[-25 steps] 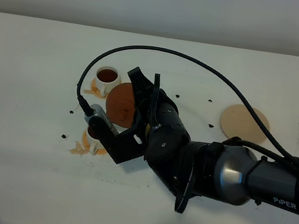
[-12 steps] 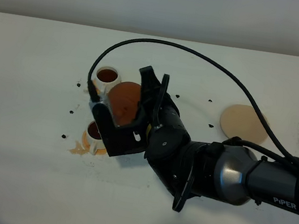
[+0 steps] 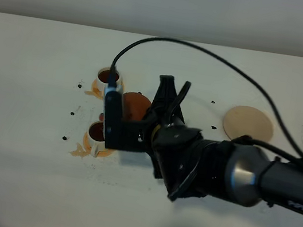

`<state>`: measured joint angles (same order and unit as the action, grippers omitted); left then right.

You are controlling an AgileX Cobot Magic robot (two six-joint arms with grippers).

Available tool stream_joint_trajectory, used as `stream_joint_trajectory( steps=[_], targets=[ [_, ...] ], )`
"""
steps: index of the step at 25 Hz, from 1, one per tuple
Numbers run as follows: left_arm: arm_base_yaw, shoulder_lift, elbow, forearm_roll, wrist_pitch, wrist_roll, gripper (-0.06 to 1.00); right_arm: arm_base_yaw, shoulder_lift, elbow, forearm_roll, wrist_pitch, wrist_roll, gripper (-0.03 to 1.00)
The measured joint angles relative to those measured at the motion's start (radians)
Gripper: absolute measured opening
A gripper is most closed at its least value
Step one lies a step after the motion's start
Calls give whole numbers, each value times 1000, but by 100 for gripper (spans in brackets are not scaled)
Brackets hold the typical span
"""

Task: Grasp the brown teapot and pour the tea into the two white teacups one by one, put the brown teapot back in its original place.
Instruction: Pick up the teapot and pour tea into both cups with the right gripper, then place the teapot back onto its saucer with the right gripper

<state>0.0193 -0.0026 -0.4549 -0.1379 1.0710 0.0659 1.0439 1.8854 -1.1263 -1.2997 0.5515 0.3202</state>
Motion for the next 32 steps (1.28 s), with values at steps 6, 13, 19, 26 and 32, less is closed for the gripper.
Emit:
stream_joint_trajectory(
  steps=[6,13,19,26,32],
  targets=[
    [0,0,0,0,0,0,51,-52,-111,-52,315,-62,22,9],
    [0,0,0,0,0,0,51,-242,-179,-72,751,-111,3,9],
    [0,0,0,0,0,0,51,-313,-179,-54,1105,-101,-209,9],
    [0,0,0,0,0,1,51,-419,-179,-39,1269,-85,-342,9],
    [0,0,0,0,0,0,51,-545,-179,-17,1271,-85,-338,9]
  ],
)
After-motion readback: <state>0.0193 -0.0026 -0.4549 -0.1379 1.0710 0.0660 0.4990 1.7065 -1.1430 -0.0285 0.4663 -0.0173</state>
